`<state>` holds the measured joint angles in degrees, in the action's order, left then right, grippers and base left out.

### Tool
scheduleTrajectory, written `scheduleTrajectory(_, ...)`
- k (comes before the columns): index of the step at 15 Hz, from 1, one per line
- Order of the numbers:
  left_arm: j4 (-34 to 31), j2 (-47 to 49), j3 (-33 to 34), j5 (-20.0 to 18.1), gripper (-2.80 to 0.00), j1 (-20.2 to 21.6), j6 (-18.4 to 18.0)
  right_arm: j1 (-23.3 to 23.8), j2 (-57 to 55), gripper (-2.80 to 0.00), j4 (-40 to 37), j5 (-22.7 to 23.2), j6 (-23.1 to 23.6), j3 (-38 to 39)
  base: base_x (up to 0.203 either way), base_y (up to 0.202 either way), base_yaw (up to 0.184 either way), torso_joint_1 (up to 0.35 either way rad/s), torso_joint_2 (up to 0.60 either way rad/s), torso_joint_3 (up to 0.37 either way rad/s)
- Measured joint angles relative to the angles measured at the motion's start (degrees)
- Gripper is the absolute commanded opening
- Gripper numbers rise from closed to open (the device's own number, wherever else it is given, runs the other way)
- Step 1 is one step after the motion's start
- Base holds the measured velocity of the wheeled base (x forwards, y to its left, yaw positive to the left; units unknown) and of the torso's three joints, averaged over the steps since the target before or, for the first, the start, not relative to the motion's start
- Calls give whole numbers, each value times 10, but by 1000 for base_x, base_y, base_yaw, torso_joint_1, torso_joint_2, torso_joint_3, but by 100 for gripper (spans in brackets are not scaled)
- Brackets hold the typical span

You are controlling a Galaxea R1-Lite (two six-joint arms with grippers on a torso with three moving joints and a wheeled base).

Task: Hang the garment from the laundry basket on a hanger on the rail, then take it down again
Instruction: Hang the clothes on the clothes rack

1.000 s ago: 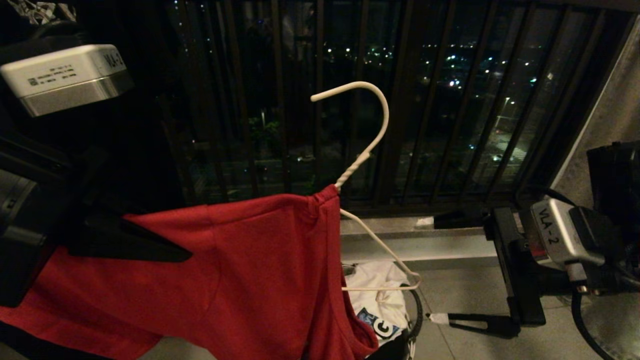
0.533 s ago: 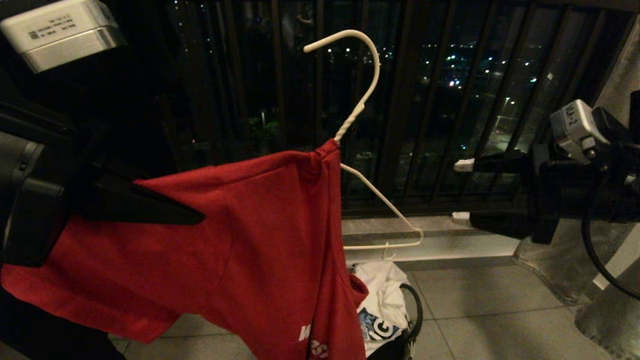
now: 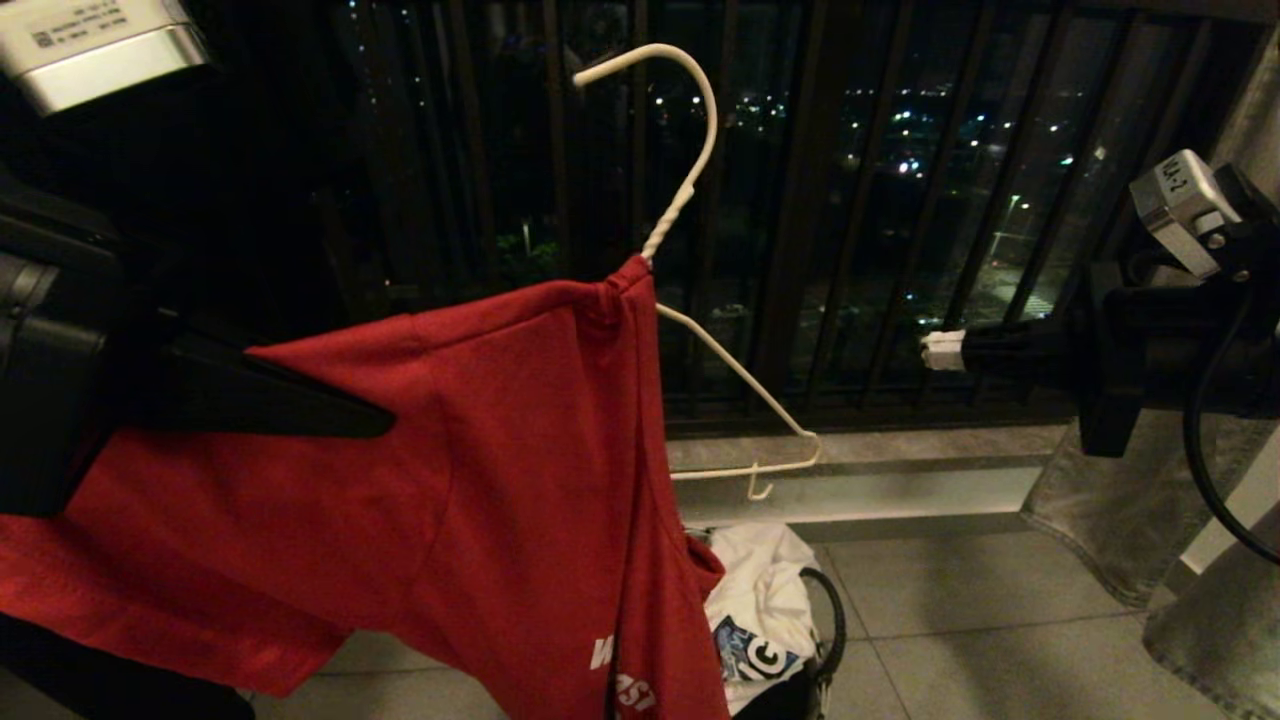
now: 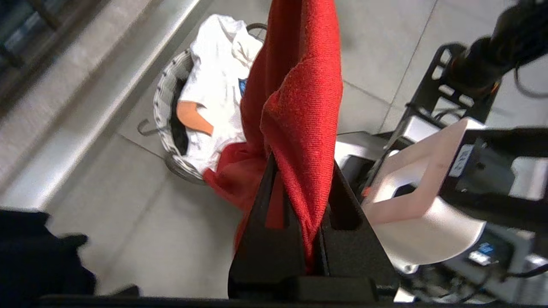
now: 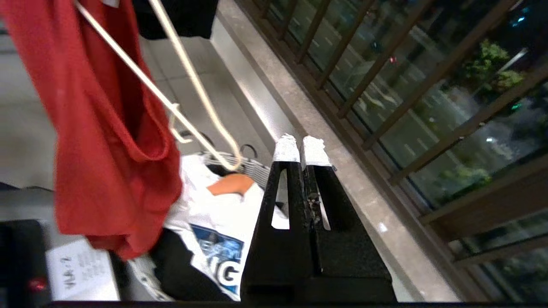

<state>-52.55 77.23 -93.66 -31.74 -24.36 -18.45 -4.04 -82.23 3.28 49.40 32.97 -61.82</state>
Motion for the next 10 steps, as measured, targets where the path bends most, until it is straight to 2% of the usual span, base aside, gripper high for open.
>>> scheduleTrajectory(2, 16, -2, 6, 0, -280, 2, 23, -16, 0, -280, -1, 0, -30, -6, 0, 0, 0, 0, 0, 0)
scheduleTrajectory(6, 141, -15, 57, 0, -280, 3, 89, -31, -1, -280, -17, -3, -121, -8, 0, 0, 0, 0, 0, 0)
scheduleTrajectory(10, 204, -40, 118, -2, -280, 2, 105, -19, 2, -280, -100, -15, -138, 1, 0, 0, 0, 0, 0, 0)
